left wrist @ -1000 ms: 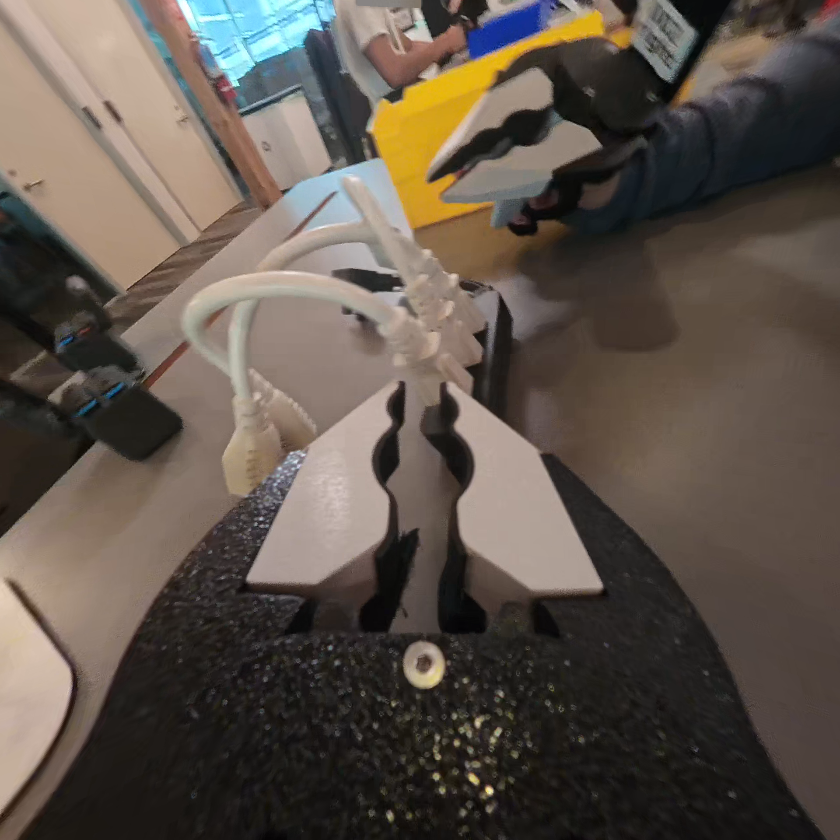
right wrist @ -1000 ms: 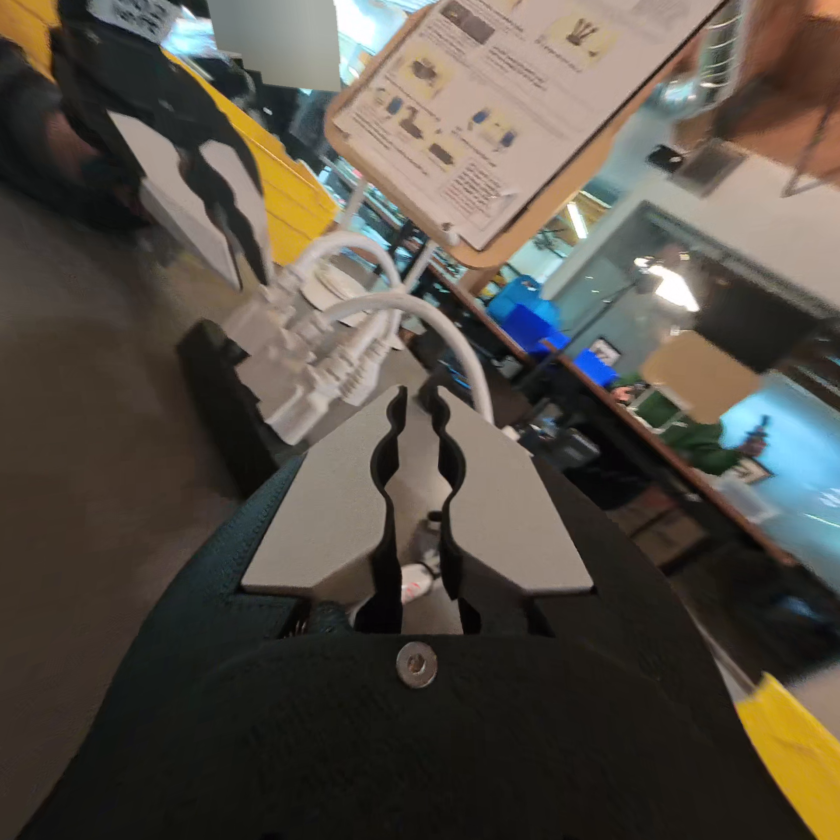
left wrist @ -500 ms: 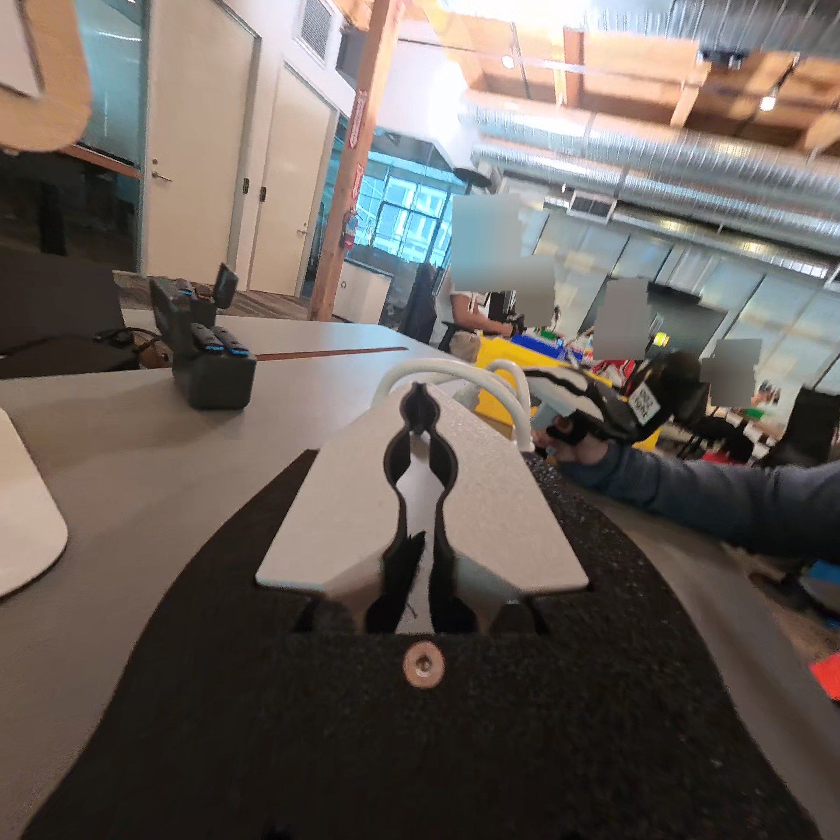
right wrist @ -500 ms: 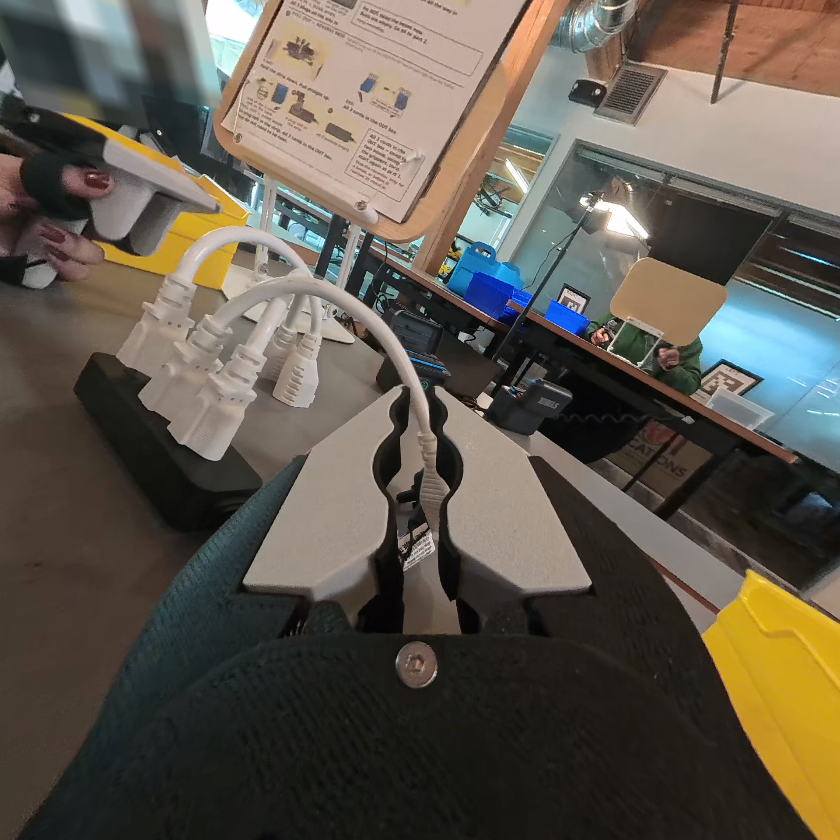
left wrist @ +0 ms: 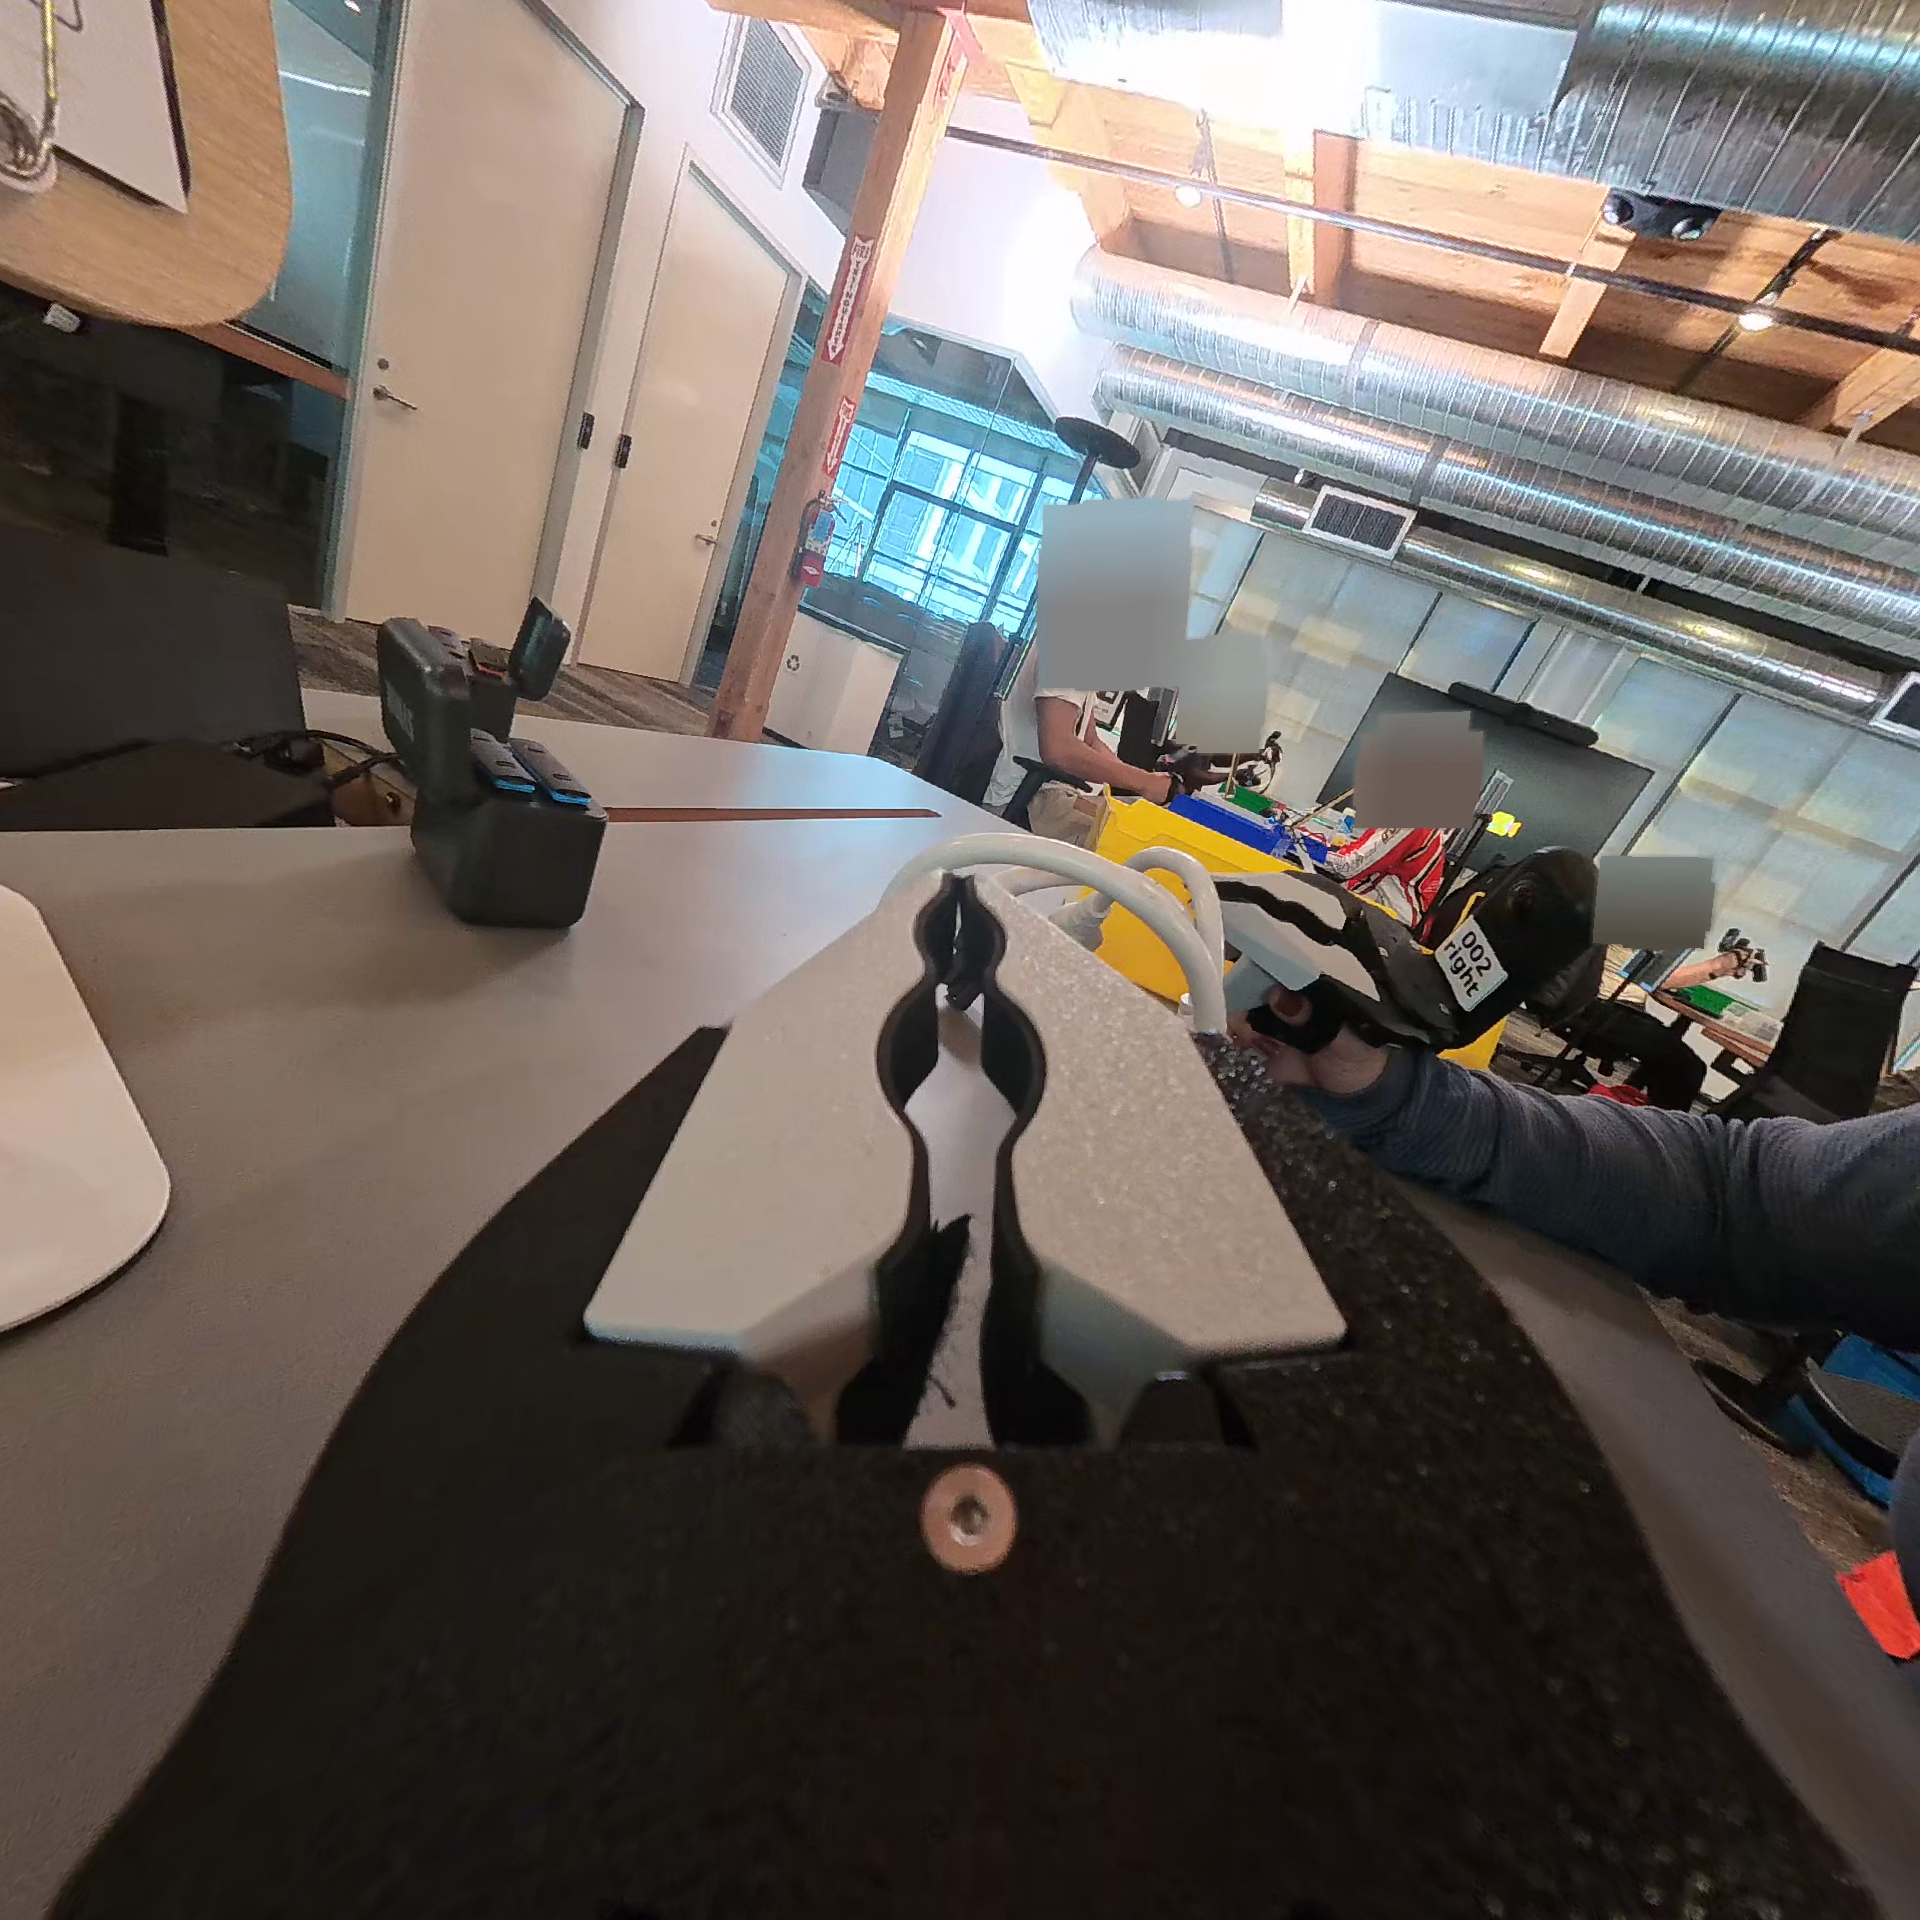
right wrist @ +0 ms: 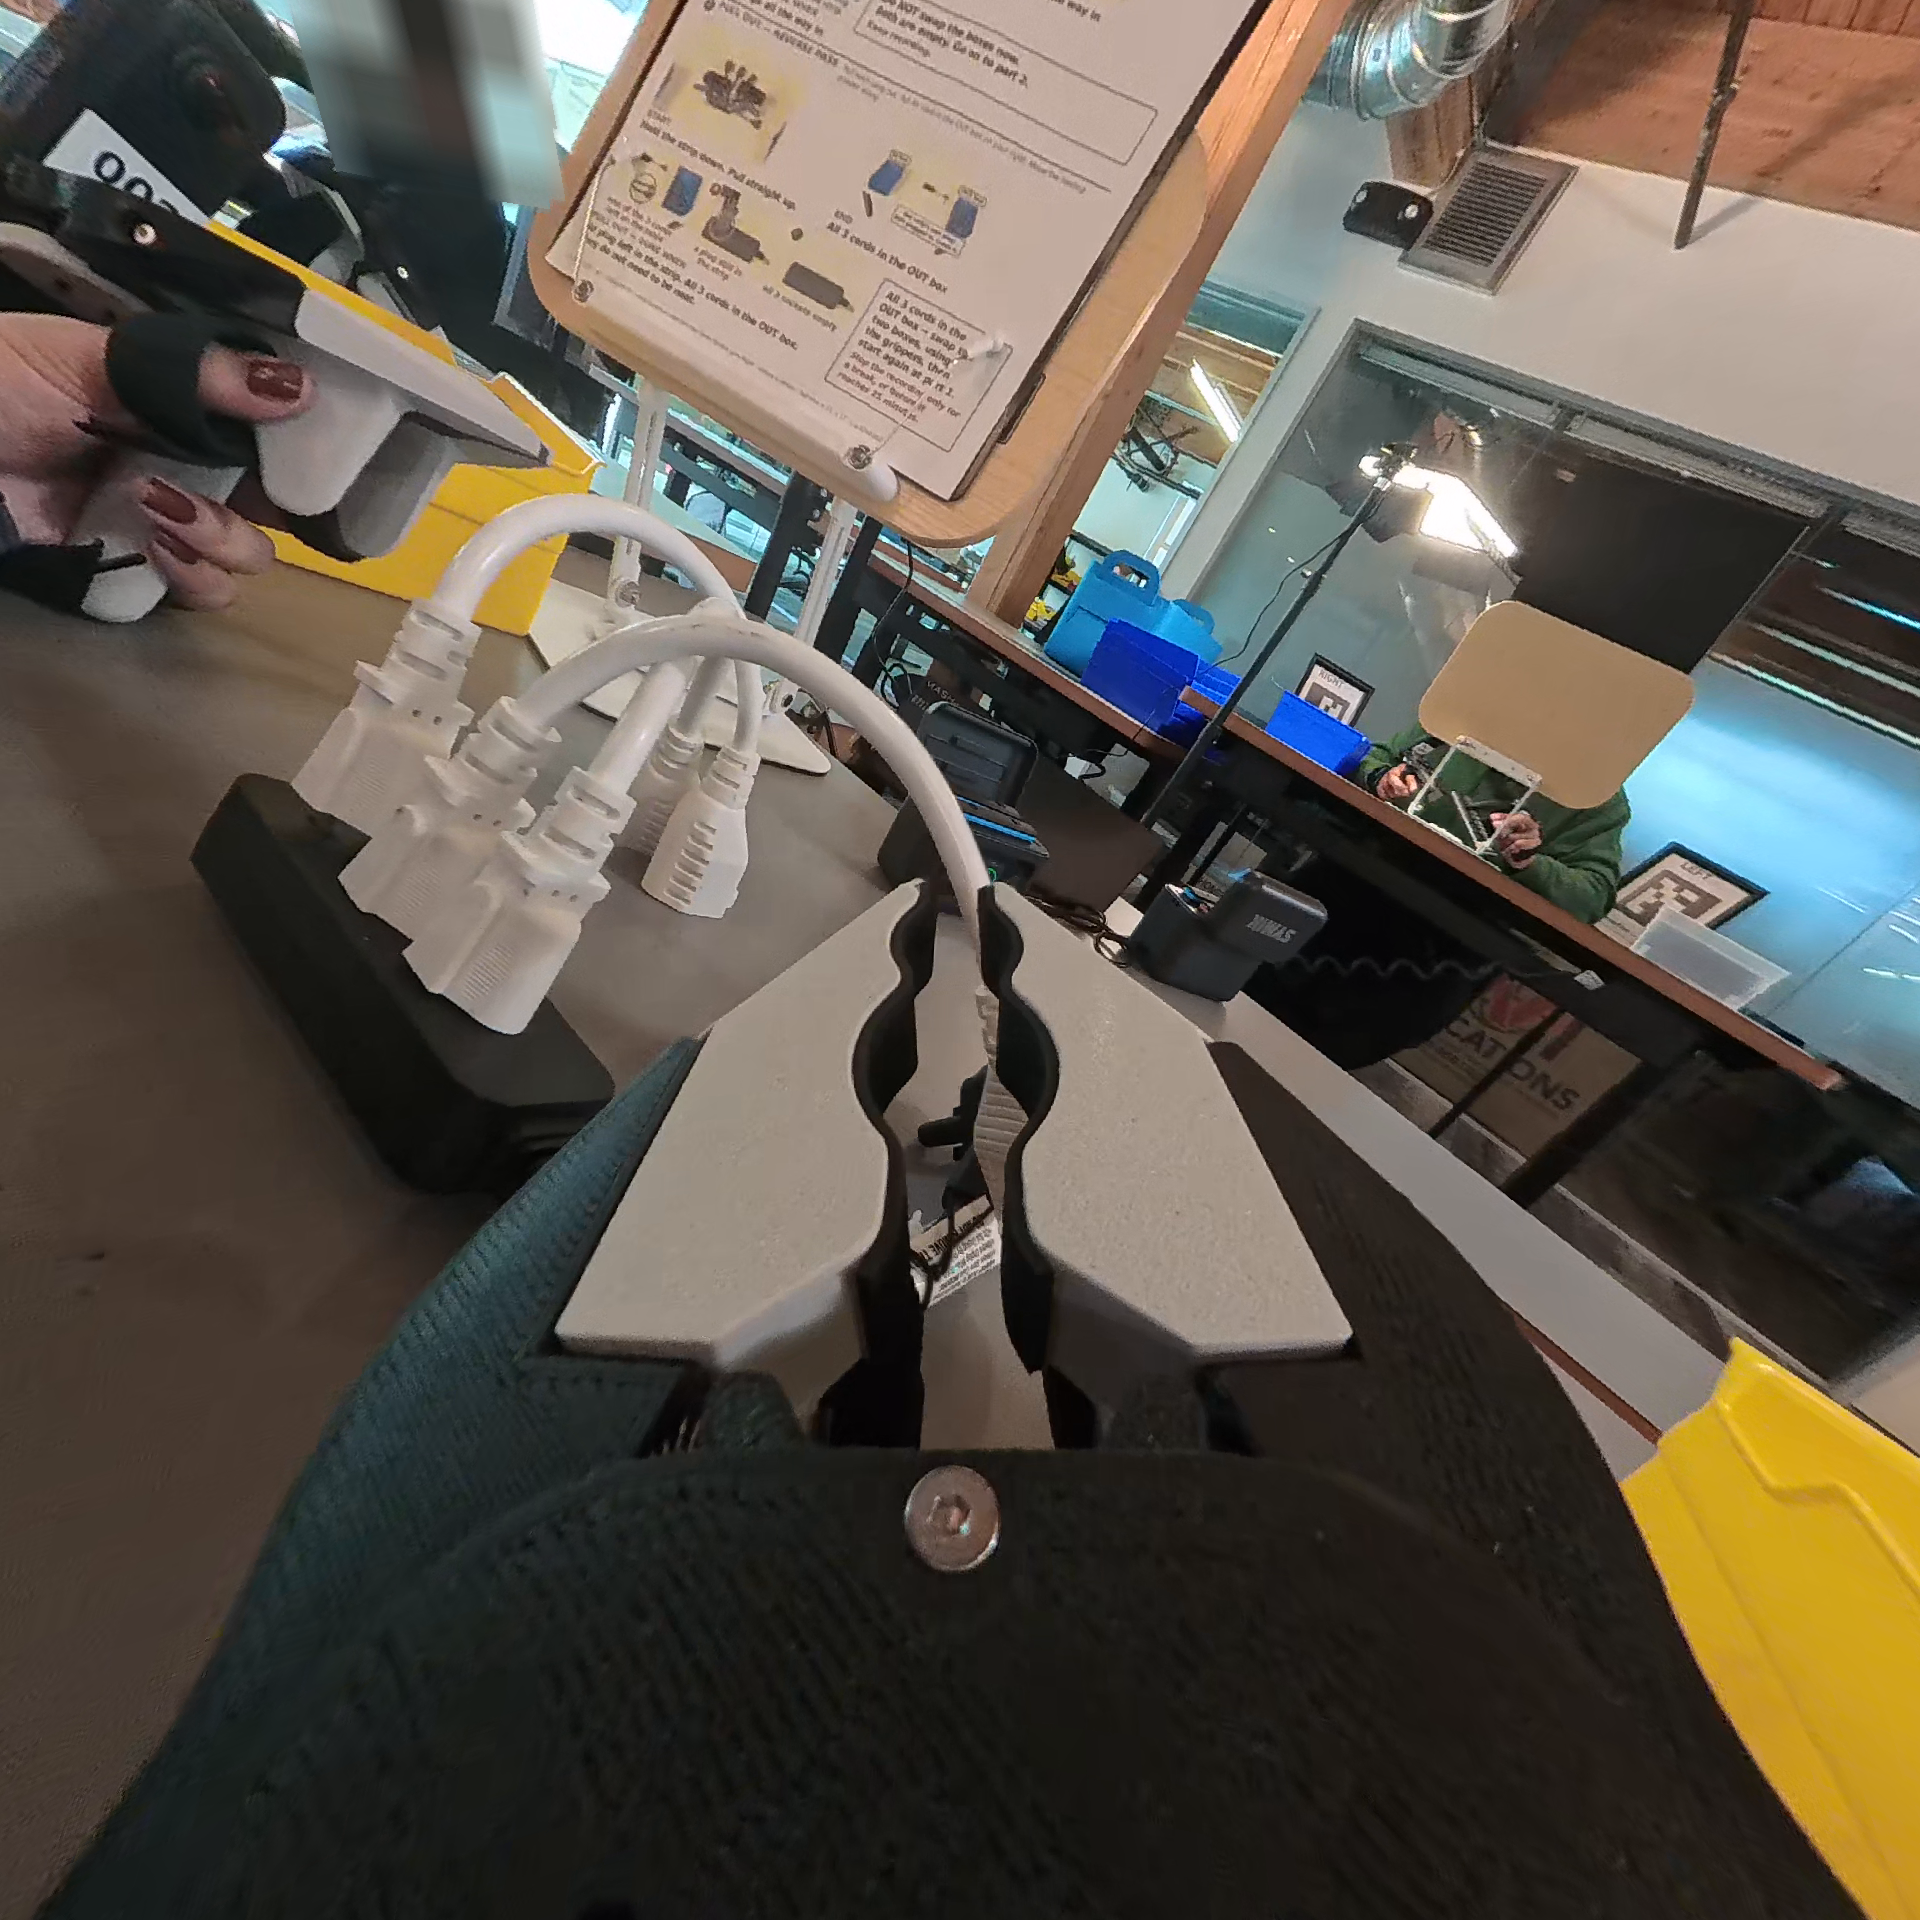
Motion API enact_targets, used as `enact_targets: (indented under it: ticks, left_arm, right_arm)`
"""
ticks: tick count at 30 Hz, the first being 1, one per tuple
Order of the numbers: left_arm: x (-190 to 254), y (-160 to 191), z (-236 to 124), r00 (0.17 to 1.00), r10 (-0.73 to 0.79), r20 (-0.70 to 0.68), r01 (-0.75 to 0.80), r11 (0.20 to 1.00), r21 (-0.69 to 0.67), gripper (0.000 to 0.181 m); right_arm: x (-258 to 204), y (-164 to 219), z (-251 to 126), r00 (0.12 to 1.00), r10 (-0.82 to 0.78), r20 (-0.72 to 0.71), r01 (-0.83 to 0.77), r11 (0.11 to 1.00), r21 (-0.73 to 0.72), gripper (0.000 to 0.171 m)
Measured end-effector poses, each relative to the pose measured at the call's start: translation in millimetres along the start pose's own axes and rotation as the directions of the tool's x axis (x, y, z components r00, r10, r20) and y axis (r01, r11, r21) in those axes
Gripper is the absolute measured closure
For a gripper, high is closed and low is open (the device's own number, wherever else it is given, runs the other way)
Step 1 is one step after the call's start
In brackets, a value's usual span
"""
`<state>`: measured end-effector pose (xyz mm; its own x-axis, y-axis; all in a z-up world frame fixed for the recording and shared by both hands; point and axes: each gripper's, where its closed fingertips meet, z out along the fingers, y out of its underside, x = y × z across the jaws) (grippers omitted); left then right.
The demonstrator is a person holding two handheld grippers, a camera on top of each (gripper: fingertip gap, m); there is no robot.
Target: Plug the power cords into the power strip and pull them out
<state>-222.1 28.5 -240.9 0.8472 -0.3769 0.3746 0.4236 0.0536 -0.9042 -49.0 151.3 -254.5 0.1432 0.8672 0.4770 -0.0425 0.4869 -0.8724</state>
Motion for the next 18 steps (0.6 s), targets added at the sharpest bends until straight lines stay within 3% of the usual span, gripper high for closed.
enact_targets:
  ticks: [3,8,10,11,15,18]
  left_arm:
    - [10,8,4,0.999,0.013,-0.050,-0.016,0.999,-0.049,0.177]
    - [46,49,19,0.971,-0.066,-0.230,-0.005,0.955,-0.298,0.114]
    - [70,73,22,0.936,-0.143,-0.323,-0.010,0.904,-0.427,0.076]
    - [80,86,23,0.924,-0.157,-0.348,-0.036,0.871,-0.490,0.070]
    - [76,129,33,0.959,-0.009,-0.282,-0.186,0.730,-0.658,0.064]
    - [63,144,34,0.977,0.053,-0.209,-0.190,0.663,-0.724,0.089]
  right_arm:
    - [-1,0,1,1.000,-0.008,0.006,0.008,1.000,-0.003,0.165]
    - [-6,-1,1,0.999,-0.023,0.028,0.023,1.000,0.005,0.164]
    - [-7,-8,0,0.999,-0.028,0.033,0.026,0.998,0.049,0.153]
    - [-6,-12,-1,0.998,-0.052,0.020,0.051,0.996,0.071,0.147]
    - [-5,-24,-3,0.972,-0.236,-0.003,0.235,0.966,0.111,0.130]
    - [-24,-46,-2,0.917,-0.394,0.052,0.384,0.912,0.147,0.129]
